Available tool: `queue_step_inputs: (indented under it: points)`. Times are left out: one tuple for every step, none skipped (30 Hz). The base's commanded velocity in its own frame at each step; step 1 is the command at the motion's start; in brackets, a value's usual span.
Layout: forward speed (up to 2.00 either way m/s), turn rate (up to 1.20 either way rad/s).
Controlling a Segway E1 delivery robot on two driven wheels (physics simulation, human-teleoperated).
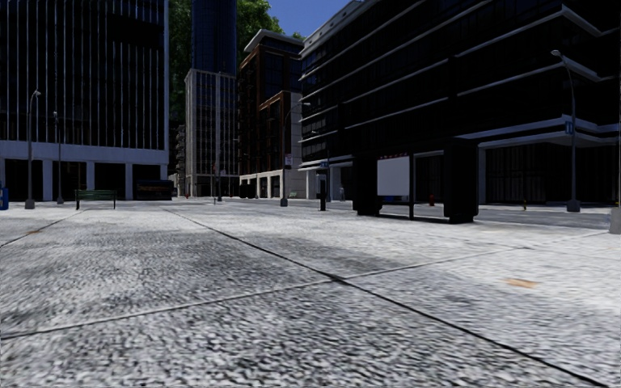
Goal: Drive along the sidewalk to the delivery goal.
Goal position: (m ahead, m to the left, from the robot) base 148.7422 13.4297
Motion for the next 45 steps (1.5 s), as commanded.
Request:
queue_step_inputs:
  points:
    - [2.0,0.0]
    - [2.0,0.0]
    - [2.0,0.0]
    - [2.0,0.0]
    - [2.0,0.0]
    - [2.0,0.0]
    - [2.0,0.0]
    - [2.0,0.0]
    - [2.0,0.0]
    - [2.0,0.0]
    - [2.0,0.0]
    - [2.0,0.0]
    - [2.0,0.0]
    - [2.0,0.0]
    - [2.0,0.0]
    - [2.0,0.0]
    - [2.0,0.0]
    - [2.0,0.0]
    - [2.0,0.0]
    - [2.0,0.0]
    - [2.0,0.0]
    - [2.0,0.0]
    - [2.0,0.0]
    - [2.0,0.0]
    - [2.0,0.0]
    - [2.0,0.0]
    - [2.0,0.0]
    - [2.0,0.0]
    - [2.0,0.0]
    - [2.0,0.0]
    - [2.0,0.0]
    - [2.0,0.0]
    - [2.0,0.0]
    - [2.0,0.0]
    - [2.0,0.0]
    - [2.0,0.0]
    - [2.0,0.0]
    - [2.0,0.0]
    - [2.0,0.0]
    - [2.0,0.0]
    - [2.0,0.0]
    - [2.0,0.0]
    - [2.0,0.0]
    - [2.0,0.0]
    - [2.0,0.0]
